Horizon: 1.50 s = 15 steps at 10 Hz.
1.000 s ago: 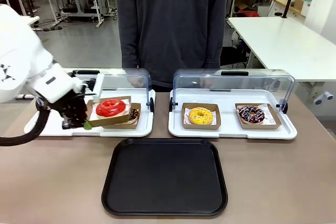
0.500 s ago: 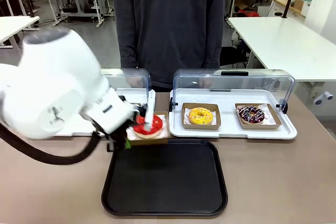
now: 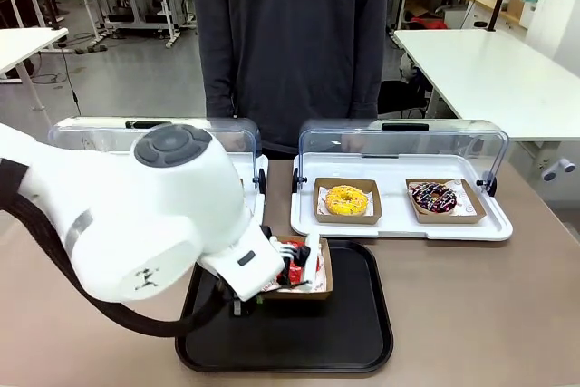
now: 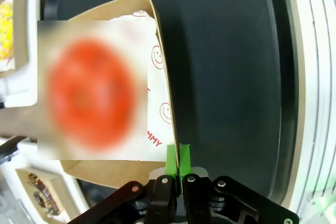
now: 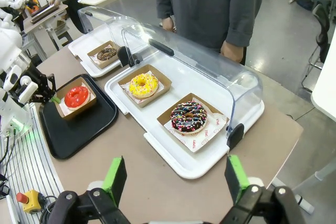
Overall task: Move the first donut from the left to the tray.
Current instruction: Pick up the Paper togo box containing the Donut indicated by the person and place it on the Handle tray.
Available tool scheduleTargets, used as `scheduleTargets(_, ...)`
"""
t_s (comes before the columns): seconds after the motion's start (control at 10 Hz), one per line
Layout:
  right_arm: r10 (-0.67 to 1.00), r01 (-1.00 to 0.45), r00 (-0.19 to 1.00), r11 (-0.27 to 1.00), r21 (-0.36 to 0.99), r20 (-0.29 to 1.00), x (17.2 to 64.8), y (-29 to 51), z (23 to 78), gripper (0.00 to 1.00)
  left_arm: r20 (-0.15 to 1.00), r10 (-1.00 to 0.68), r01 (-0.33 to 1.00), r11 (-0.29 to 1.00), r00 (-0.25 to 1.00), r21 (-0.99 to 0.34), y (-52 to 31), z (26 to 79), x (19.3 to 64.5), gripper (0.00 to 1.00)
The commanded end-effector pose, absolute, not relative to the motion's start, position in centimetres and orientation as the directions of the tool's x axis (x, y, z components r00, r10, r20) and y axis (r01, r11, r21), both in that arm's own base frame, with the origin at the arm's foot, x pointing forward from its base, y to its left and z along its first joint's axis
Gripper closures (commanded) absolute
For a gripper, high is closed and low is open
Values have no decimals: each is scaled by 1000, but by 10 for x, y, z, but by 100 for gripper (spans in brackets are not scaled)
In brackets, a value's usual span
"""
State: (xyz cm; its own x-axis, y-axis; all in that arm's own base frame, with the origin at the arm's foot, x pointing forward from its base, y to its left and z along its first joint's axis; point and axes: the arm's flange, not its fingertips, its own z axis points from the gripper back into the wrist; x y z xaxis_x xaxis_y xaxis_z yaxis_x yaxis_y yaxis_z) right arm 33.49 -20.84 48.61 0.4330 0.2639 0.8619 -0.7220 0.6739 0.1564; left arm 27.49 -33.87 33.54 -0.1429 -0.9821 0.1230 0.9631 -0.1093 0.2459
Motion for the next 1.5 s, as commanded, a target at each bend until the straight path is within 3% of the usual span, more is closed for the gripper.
scheduleTargets(0.0, 259, -730, 407, 669, 142, 876, 338, -209, 489, 0, 137, -981, 954, -95, -139, 283, -243, 293, 186, 99)
scheduleTargets(0.7, 259, -730, 407, 669, 142, 876, 338, -209, 489, 0, 146, -981, 977, -97, -126, 192, -233, 284, 179, 99)
scheduleTargets(0.8, 259, -730, 407, 669, 142, 876, 338, -209, 489, 0, 144, -982, 978, -92, -121, 188, -232, 285, 181, 46)
scheduleTargets(0.9, 259, -730, 407, 669, 142, 876, 338, -209, 489, 0, 145, -982, 976, -88, -118, 197, -232, 288, 181, 41)
scheduleTargets(1.0, 259, -730, 407, 669, 142, 876, 338, -209, 489, 0, 149, -982, 976, -89, -120, 197, -233, 291, 182, 0)
scheduleTargets(1.2, 259, -730, 407, 669, 142, 876, 338, -209, 489, 0, 175, -980, 980, -58, -92, 189, -230, 309, 183, 0)
scheduleTargets(1.3, 259, -730, 407, 669, 142, 876, 338, -209, 489, 0, 192, -977, 982, -53, -88, 180, -228, 321, 184, 16)
scheduleTargets(1.4, 259, -730, 407, 669, 142, 876, 338, -209, 489, 0, 212, -973, 983, -55, -92, 174, -227, 337, 185, 6)
